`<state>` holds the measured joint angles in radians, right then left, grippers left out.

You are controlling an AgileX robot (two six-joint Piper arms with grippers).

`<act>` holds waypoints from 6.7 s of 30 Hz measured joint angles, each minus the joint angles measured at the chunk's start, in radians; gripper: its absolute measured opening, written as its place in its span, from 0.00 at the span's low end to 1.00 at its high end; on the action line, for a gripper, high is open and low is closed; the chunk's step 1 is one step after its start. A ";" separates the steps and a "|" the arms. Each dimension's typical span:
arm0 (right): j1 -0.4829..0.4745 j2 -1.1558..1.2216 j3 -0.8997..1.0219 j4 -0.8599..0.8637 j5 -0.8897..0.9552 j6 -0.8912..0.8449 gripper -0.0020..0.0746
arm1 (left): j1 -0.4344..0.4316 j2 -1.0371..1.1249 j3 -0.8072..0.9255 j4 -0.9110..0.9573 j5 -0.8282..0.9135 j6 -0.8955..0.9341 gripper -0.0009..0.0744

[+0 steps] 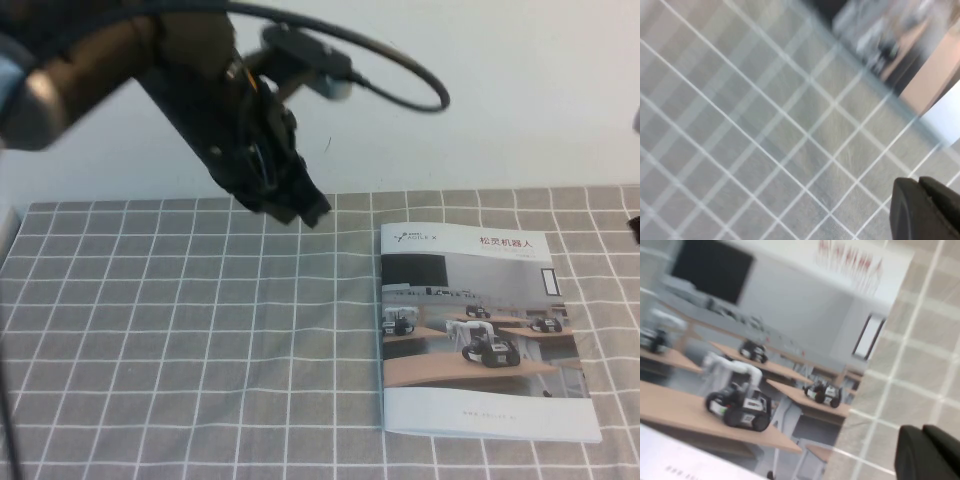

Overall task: Close book
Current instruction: 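Close the open booklet and leave it lying on the table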

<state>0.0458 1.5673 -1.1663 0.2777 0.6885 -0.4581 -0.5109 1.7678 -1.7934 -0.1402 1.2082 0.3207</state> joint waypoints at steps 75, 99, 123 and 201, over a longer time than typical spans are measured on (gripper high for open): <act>0.000 -1.166 0.857 0.309 0.215 -0.063 0.02 | 0.526 -1.665 1.658 0.647 -1.045 -0.972 0.01; 0.000 -1.166 0.857 0.313 0.217 -0.063 0.02 | 0.570 -1.779 1.812 0.100 -0.887 -0.227 0.01; -0.035 -1.212 0.857 0.302 0.010 -0.063 0.02 | 0.570 -1.781 1.811 0.098 -0.881 -0.227 0.01; -0.108 -1.578 1.186 -0.383 -0.334 0.385 0.02 | 0.570 -1.781 1.809 0.095 -0.878 -0.227 0.01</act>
<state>-0.0624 -0.0108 0.0200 -0.1049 0.3549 -0.0729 0.0591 -0.0134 0.0151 -0.0454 0.3306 0.0940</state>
